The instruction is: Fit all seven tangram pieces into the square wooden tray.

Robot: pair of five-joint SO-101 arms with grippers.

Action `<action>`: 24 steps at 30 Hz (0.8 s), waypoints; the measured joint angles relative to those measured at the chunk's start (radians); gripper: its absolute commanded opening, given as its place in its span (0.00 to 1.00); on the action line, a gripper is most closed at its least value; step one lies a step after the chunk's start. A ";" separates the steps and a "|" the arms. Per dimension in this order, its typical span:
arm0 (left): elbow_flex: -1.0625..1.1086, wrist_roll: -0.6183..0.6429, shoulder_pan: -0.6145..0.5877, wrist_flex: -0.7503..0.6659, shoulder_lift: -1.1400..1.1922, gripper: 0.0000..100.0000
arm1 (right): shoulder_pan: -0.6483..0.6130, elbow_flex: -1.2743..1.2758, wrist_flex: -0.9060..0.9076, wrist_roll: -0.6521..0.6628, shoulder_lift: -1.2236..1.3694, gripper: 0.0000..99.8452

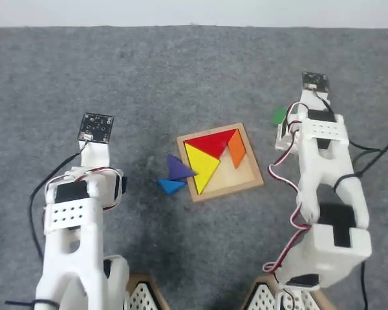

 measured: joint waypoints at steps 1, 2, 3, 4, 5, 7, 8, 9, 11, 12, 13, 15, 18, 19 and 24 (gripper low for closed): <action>0.000 0.000 0.000 0.000 0.000 0.18 | 0.002 -0.003 -0.003 -0.011 0.012 0.22; 0.000 0.000 0.000 0.000 0.000 0.18 | 0.002 -0.012 -0.005 -0.020 0.023 0.22; 0.000 0.000 0.000 0.000 0.000 0.18 | 0.002 -0.023 -0.005 -0.031 0.032 0.22; 0.000 0.000 0.000 0.000 0.000 0.18 | 0.002 -0.043 -0.005 -0.041 0.044 0.21; 0.000 0.000 0.000 0.000 0.000 0.18 | 0.002 -0.063 -0.005 -0.054 0.058 0.21; 0.000 0.000 0.000 0.000 0.000 0.18 | 0.002 -0.101 -0.005 -0.074 0.092 0.21; 0.000 0.000 0.000 0.000 0.000 0.18 | 0.002 -0.124 -0.005 -0.078 0.112 0.21; 0.000 0.000 0.000 0.000 0.000 0.18 | 0.002 -0.146 -0.005 -0.081 0.135 0.21; 0.000 0.000 0.000 0.000 0.000 0.18 | 0.000 -0.187 -0.005 -0.084 0.184 0.21; 0.000 0.000 0.000 0.000 0.000 0.18 | 0.000 -0.207 -0.005 -0.084 0.209 0.21; 0.000 0.000 0.000 0.000 0.000 0.18 | 0.000 -0.221 0.000 -0.084 0.227 0.21; 0.000 0.000 0.000 0.000 0.000 0.18 | 0.000 -0.255 0.029 -0.086 0.259 0.21; 0.000 0.000 0.000 0.000 0.000 0.18 | 0.000 -0.285 0.075 -0.087 0.287 0.21; 0.000 0.000 0.000 0.000 0.000 0.18 | 0.000 -0.292 0.083 -0.087 0.287 0.21; 0.000 0.000 0.000 0.000 0.000 0.18 | 0.000 -0.299 0.092 -0.087 0.287 0.21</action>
